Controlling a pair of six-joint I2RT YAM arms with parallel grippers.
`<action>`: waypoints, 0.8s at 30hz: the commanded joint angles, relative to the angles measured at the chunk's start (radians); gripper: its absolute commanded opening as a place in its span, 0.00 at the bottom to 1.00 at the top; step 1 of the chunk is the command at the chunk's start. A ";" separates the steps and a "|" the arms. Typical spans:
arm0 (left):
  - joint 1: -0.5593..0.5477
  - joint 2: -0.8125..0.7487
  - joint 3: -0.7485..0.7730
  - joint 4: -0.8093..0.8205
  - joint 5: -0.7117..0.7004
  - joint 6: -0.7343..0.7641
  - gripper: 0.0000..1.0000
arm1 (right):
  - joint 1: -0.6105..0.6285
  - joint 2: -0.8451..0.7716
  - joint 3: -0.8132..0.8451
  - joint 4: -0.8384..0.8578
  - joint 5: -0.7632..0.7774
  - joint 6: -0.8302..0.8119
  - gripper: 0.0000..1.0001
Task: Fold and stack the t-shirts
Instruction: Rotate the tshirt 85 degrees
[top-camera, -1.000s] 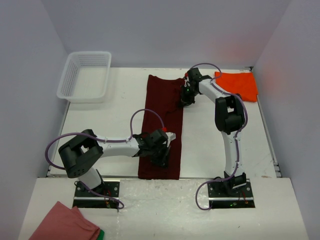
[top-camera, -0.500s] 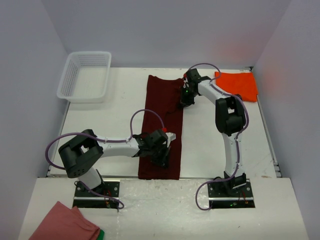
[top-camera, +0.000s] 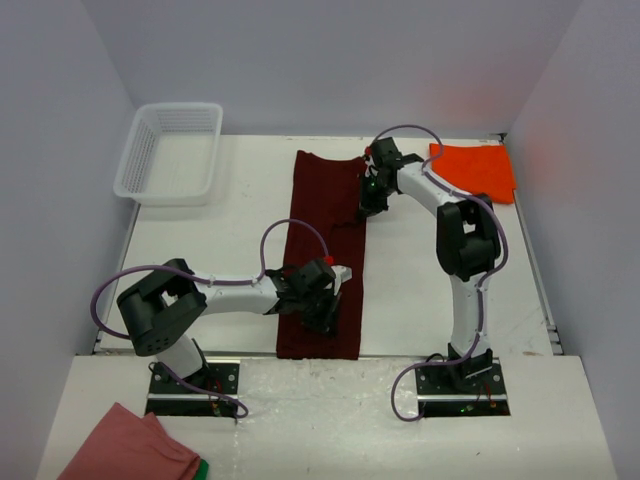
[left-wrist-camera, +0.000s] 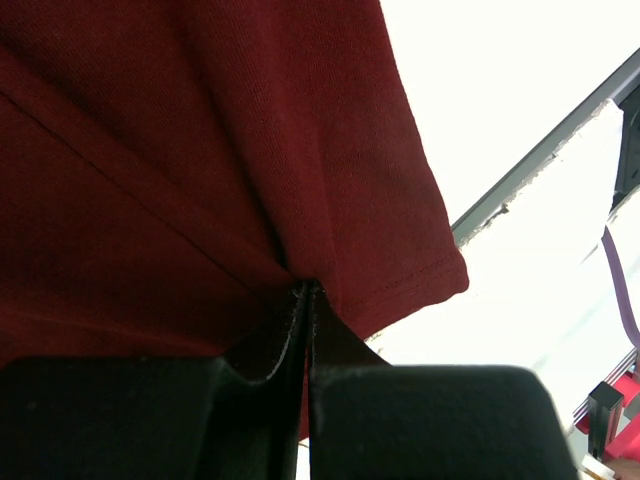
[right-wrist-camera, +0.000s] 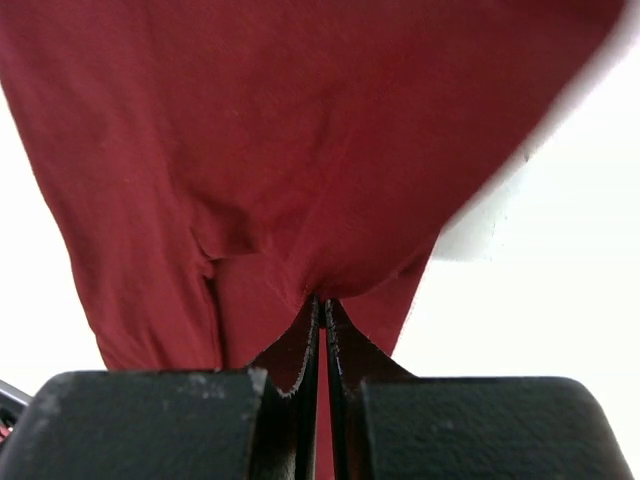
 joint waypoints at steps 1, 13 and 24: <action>-0.005 -0.013 -0.014 0.008 0.021 0.020 0.00 | 0.017 -0.061 -0.030 0.026 0.015 0.019 0.00; -0.008 -0.085 -0.007 -0.007 -0.030 0.023 0.00 | 0.035 -0.151 -0.119 0.058 0.147 0.027 0.42; -0.046 -0.253 0.327 -0.322 -0.306 0.121 0.00 | 0.038 -0.513 -0.393 0.036 0.310 0.053 0.59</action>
